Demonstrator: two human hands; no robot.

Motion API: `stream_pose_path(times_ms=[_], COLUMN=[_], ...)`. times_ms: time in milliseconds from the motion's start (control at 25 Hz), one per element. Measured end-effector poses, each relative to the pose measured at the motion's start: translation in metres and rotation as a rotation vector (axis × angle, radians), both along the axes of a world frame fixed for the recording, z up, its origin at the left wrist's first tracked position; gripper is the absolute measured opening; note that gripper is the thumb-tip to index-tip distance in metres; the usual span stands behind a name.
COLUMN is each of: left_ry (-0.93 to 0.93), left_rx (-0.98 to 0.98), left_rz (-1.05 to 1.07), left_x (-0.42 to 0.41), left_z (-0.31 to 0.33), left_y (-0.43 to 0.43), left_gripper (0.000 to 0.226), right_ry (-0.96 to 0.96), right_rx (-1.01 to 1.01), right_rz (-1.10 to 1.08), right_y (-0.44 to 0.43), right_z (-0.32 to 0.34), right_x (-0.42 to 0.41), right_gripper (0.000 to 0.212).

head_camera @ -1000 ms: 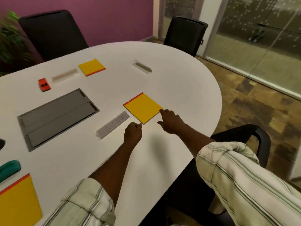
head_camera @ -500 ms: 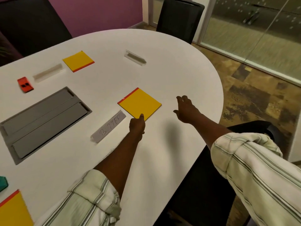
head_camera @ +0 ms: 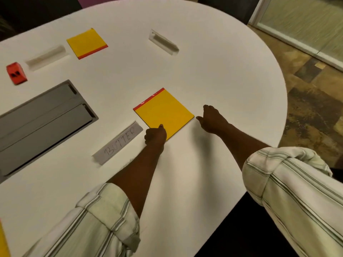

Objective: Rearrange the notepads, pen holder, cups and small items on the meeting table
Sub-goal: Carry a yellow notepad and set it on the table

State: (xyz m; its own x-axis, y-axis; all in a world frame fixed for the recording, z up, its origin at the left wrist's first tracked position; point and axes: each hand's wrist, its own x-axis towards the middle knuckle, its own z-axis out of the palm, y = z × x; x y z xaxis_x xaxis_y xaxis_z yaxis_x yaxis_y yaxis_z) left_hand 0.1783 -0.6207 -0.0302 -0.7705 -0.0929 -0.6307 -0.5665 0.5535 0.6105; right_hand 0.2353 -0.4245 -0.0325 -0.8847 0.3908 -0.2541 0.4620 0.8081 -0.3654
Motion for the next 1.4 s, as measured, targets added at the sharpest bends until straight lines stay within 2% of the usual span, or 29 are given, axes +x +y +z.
stream_pose_path(times_ms=[160, 320, 400, 560, 600, 680, 720, 760, 800, 840, 920, 960, 1160, 1280, 1360, 1400], left_ry=[-0.133, -0.122, -0.107, -0.087, -0.044, -0.023, -0.083, -0.170, -0.220, -0.221, -0.133, -0.104, -0.005, 0.062, 0.033, -0.021], left_rx=[0.124, -0.038, -0.044, -0.307, -0.418, -0.440, -0.370, -0.294, -0.208, -0.290, -0.468, -0.504, -0.353, -0.264, -0.077, 0.064], left_rz=[0.157, 0.166, 0.142, -0.089, -0.240, -0.421, -0.354, -0.174, -0.132, -0.354, -0.547, -0.531, -0.337, -0.196, -0.068, 0.079], left_x=[-0.016, -0.020, -0.020, -0.020, -0.022, -0.028, -0.027, -0.027, -0.025, -0.024, -0.028, -0.027, -0.017, -0.012, -0.006, -0.002], left_z=[-0.020, -0.027, -0.029, -0.032, -0.032, -0.038, -0.033, -0.028, -0.023, -0.020, -0.021, -0.023, -0.026, -0.022, -0.011, -0.005], left_y=[0.005, 0.012, 0.018, 0.009, 0.009, 0.009, 0.008, 0.007, 0.005, 0.006, 0.000, -0.001, -0.007, -0.006, -0.002, -0.001], left_gripper=[0.048, 0.054, 0.049, 0.038, 0.039, 0.046, 0.050, 0.055, 0.058, 0.058, 0.054, 0.056, 0.070, 0.057, 0.046, 0.042], right_ry=[0.004, 0.014, -0.002, -0.015, -0.024, -0.028, -0.015, -0.004, -0.006, -0.013, -0.032, -0.038, 0.033, 0.132, 0.178, 0.192], right_rx=[-0.089, -0.123, -0.107, -0.056, -0.066, -0.141, -0.191, -0.235, -0.268, -0.288, -0.312, -0.328, -0.455, -0.546, -0.630, -0.693], right_rz=[-0.024, -0.022, -0.016, -0.045, -0.069, -0.165, -0.229, -0.289, -0.338, -0.369, -0.394, -0.401, -0.451, -0.480, -0.514, -0.545], right_y=[-0.001, -0.008, -0.011, -0.015, -0.015, -0.015, -0.015, -0.015, -0.015, -0.014, -0.012, -0.010, -0.012, -0.011, -0.010, -0.009], right_z=[-0.024, -0.038, -0.045, -0.051, -0.051, -0.053, -0.053, -0.054, -0.054, -0.054, -0.053, -0.052, -0.047, -0.038, -0.026, -0.017], right_x=[-0.030, -0.055, -0.060, -0.068, -0.069, -0.073, -0.074, -0.077, -0.079, -0.080, -0.083, -0.083, -0.070, -0.057, -0.049, -0.046], right_gripper=[0.043, 0.050, 0.051, 0.051, 0.051, 0.052, 0.053, 0.055, 0.057, 0.060, 0.060, 0.057, 0.046, 0.038, 0.026, 0.017])
